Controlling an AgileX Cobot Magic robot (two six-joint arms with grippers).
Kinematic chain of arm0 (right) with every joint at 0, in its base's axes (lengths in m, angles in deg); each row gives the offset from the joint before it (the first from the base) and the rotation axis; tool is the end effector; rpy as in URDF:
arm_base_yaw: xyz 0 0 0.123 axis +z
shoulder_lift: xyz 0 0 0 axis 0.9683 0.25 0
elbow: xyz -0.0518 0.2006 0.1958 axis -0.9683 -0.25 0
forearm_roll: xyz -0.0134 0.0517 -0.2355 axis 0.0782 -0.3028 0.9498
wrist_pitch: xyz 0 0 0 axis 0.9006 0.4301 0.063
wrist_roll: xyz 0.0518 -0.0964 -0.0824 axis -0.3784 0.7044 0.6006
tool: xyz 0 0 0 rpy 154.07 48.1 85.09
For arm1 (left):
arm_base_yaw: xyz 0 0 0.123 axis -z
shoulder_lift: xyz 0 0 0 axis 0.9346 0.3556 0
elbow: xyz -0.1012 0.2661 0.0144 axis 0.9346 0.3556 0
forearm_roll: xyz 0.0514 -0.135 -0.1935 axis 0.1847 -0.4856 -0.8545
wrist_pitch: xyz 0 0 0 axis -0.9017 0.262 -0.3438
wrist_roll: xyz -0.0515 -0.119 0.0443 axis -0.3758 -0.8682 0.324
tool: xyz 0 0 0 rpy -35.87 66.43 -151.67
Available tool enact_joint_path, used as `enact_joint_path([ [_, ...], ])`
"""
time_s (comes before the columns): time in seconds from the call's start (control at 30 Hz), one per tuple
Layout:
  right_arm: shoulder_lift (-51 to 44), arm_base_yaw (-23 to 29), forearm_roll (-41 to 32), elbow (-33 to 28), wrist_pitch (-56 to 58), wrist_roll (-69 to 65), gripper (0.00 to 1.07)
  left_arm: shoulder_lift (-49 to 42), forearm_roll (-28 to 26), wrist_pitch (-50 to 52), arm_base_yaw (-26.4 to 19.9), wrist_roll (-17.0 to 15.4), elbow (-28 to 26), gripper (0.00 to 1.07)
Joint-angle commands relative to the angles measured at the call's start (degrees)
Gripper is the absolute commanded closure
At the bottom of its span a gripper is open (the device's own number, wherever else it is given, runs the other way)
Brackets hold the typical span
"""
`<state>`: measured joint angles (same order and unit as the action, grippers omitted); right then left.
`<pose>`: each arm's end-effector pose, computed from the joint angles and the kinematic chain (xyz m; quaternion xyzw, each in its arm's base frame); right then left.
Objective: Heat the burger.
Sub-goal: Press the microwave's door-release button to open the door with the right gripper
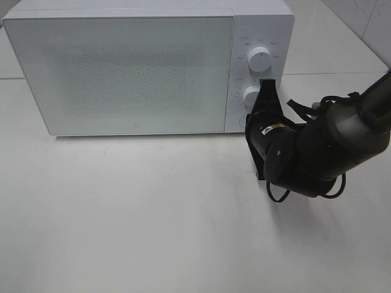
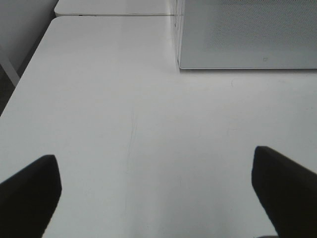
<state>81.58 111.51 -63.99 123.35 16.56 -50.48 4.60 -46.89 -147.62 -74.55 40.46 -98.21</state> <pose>0.3549 0.1488 0.0991 0.5985 0.5569 0.3699 0.4415 0.0241 -0.0092 0.2546 -0.0014 0.8518 -0.0009 0.5239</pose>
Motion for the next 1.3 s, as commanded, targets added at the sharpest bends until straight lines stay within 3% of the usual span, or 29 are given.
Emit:
enact_joint_path([
  [0.03,1.32,-1.26,0.92,1.95,1.38,1.2,1.07,-0.46,-0.11,0.63,-0.11,-0.06,0.0,0.09],
  [0.83,6.36,-2.01,0.4,7.33,0.63,1.2,1.07,-0.46,-0.11,0.63,-0.11,-0.06,0.0,0.09],
  [1.3,9.4,-2.01,1.6,13.01,-11.06,-0.17,1.07,-0.46,-0.11,0.63,-0.11,-0.06,0.0,0.09],
])
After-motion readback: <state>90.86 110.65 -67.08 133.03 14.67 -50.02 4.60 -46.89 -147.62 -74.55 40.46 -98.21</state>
